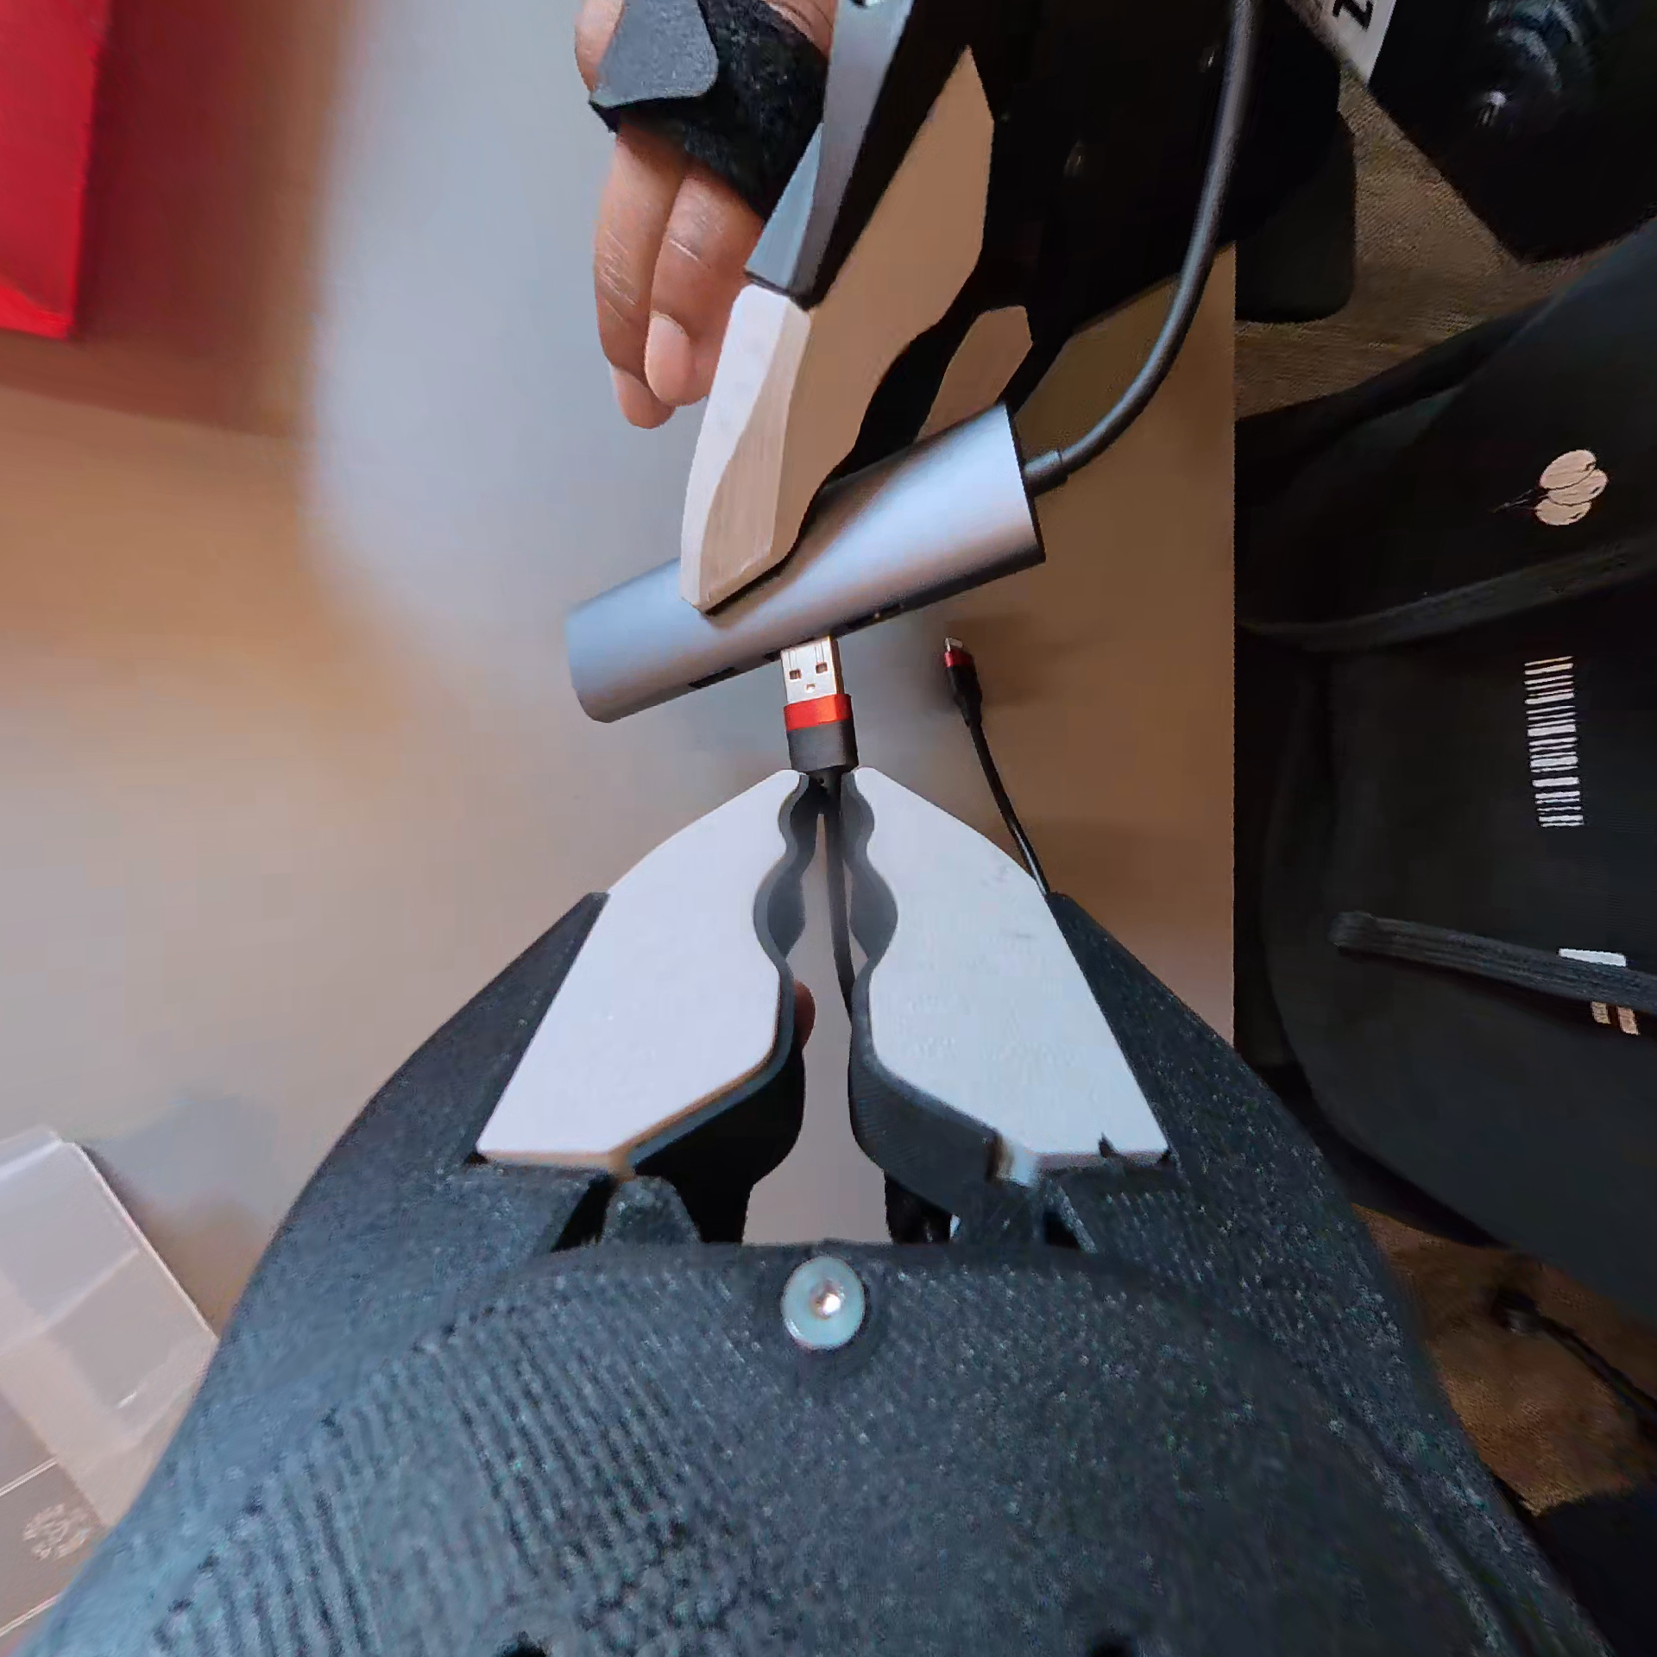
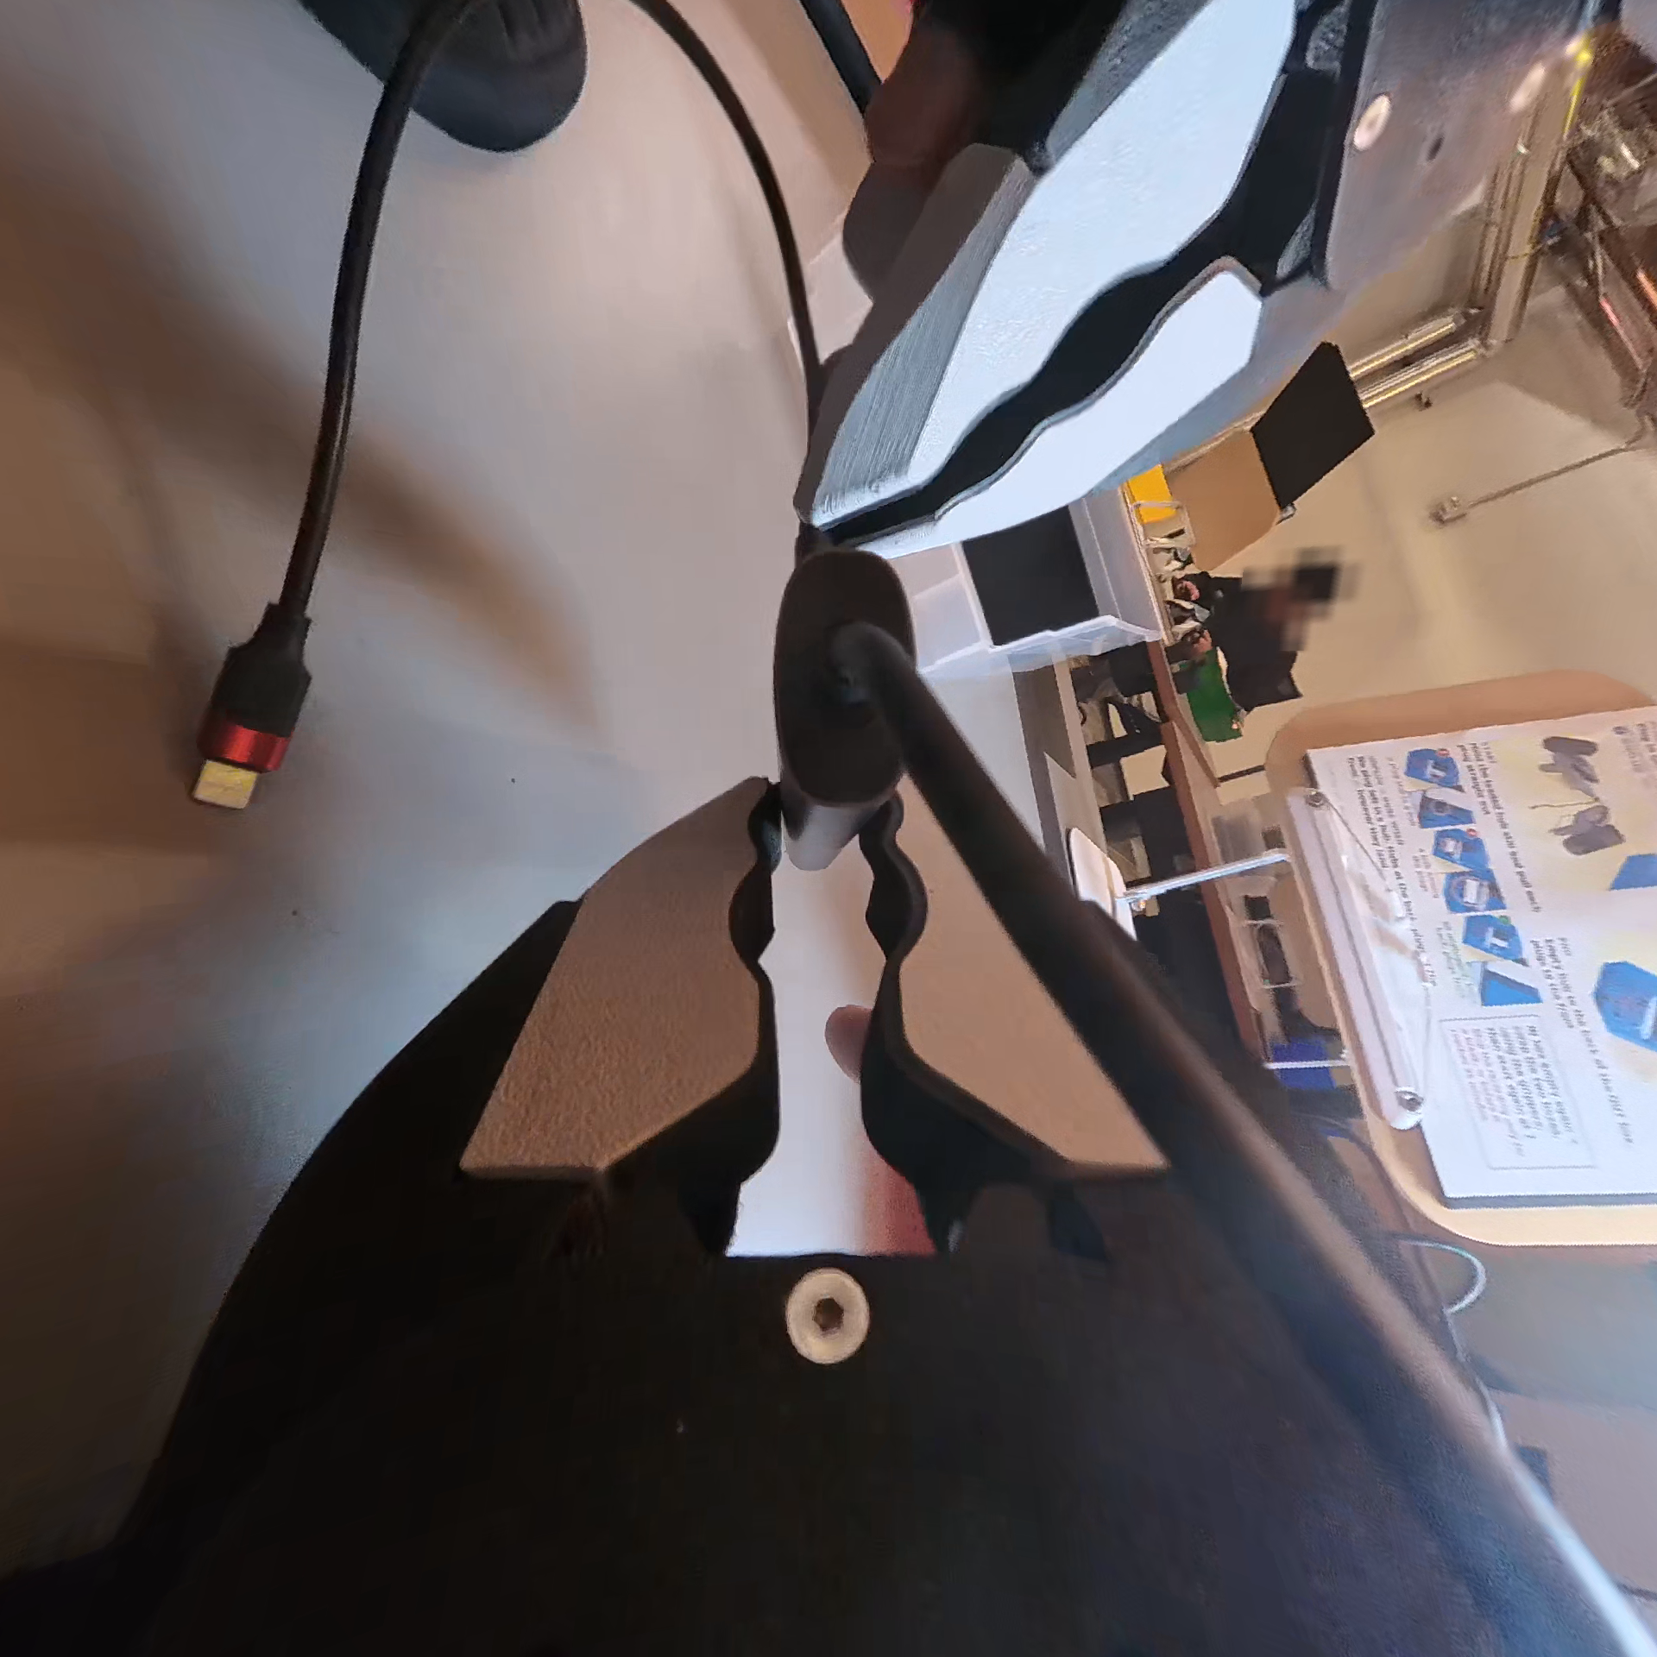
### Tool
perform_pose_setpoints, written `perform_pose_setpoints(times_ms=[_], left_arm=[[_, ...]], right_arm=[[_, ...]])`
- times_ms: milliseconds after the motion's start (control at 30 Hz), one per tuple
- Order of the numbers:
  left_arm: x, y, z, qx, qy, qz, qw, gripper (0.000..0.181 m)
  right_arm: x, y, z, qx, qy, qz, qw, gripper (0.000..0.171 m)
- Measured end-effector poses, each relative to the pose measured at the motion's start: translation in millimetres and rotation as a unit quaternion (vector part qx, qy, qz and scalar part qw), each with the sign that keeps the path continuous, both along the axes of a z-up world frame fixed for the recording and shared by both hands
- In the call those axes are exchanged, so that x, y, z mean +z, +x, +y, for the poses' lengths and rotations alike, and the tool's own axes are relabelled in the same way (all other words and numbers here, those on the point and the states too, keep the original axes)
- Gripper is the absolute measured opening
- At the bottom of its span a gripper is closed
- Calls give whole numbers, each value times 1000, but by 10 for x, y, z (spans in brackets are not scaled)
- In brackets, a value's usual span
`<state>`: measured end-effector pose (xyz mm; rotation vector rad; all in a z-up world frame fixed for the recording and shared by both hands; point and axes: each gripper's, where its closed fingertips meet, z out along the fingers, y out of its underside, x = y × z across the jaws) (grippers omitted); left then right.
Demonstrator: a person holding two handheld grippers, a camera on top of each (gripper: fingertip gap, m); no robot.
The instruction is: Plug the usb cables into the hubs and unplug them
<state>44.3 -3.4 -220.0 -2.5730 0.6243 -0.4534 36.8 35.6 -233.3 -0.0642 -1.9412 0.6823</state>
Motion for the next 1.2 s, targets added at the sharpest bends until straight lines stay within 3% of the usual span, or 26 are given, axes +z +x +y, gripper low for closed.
perform_pose_setpoints(times_ms=[33, 367, 567, 733, 833, 933, 1067, 1200], left_arm=[[-9, 1, -1, 0, -3, -8, 1000, 5], [55, -13, 53, 31, 11, -68, 997, 5], [-25, -59, 105, 57, 9, -55, 997, 5], [87, 26, 128, 38, 43, -76, 995, 4], [121, 186, 219, 30, 55, -104, 993, 0], [251, 223, 313, 17, 87, -84, 993, 0], [617, 34, 423, 49, 167, -103, 979, 0], [626, -190, 331, 88, 193, -90, 973, 7]], right_arm=[[-12, 4, -4, 0, 9, 3, 1000, 17], [24, -1, 16, -12, 14, 17, 1000, 17], [-23, -50, 56, -38, 33, 17, 999, 17], [12, -1, 23, -22, 12, 13, 1000, 16], [54, 134, -334, 37, -16, -9, 999, 17], [-47, 124, -457, 36, 11, -13, 999, 17], [119, 89, -312, 24, -72, -29, 997, 17], [139, 70, -190, 11, -86, -31, 996, 17]])
